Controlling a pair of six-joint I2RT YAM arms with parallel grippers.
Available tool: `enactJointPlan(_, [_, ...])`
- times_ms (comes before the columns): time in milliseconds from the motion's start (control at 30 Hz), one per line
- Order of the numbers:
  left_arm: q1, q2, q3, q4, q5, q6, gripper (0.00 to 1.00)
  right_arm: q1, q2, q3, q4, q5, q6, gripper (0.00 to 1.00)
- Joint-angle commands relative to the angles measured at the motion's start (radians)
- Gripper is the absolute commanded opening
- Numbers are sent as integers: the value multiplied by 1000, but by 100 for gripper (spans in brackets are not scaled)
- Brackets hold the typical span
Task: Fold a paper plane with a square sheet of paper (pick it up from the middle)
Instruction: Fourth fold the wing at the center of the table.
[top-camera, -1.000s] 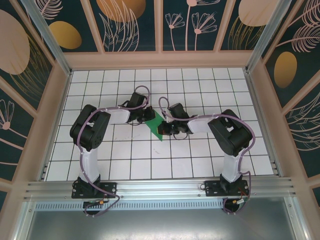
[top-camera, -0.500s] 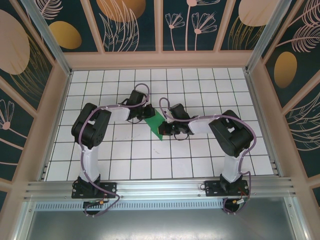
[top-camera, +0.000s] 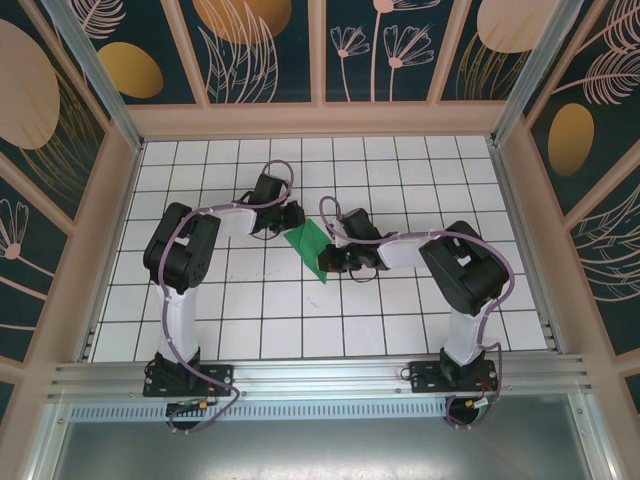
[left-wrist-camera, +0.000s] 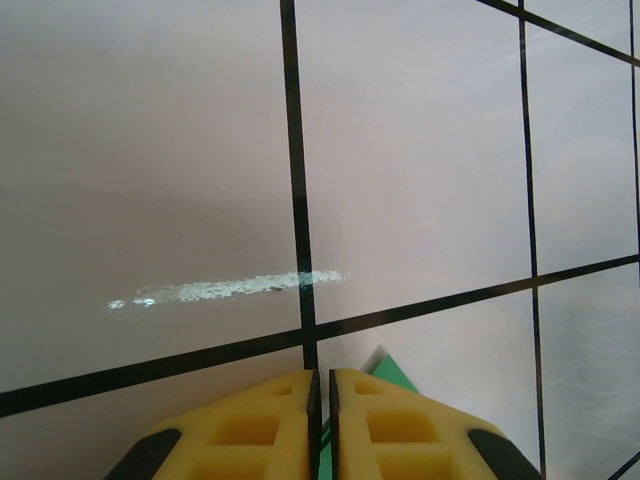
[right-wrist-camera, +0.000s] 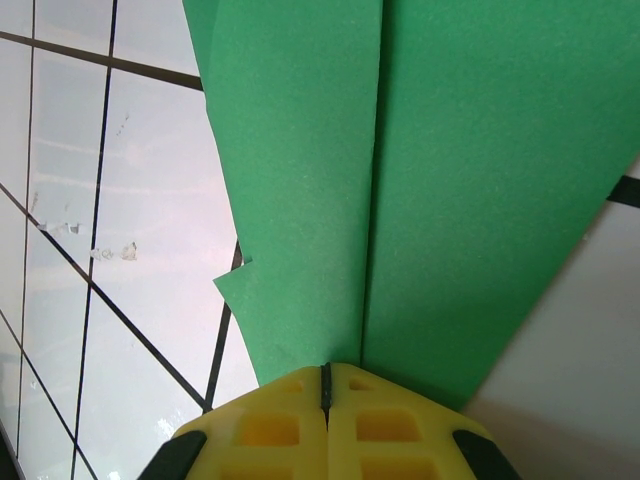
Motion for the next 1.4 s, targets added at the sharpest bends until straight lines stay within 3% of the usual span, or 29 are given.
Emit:
enactJointPlan(0, [41,23,49,4,-112,45,18,4,49,-41,-265,29,-18,0])
enactJointPlan(233, [41,-114,59,-16,-87,16,19,4,55,-13,-270,42,-14,0])
enactJointPlan(467, [27,-142,1,109,226,-121,9,4,53,-10,-257,46,-8,0])
enactJointPlan(700, [-7,-67,-41,119,292,-199,8,4,58,1,-256,52,-4,0])
enactJointPlan(933, [-42,-27,-42,74,265,-185,9,4,64,6,-262,53,-3,0])
enactJointPlan(1367, [-45,71,28,-24,77,-45,11,5,63,-13,-257,44,-3,0])
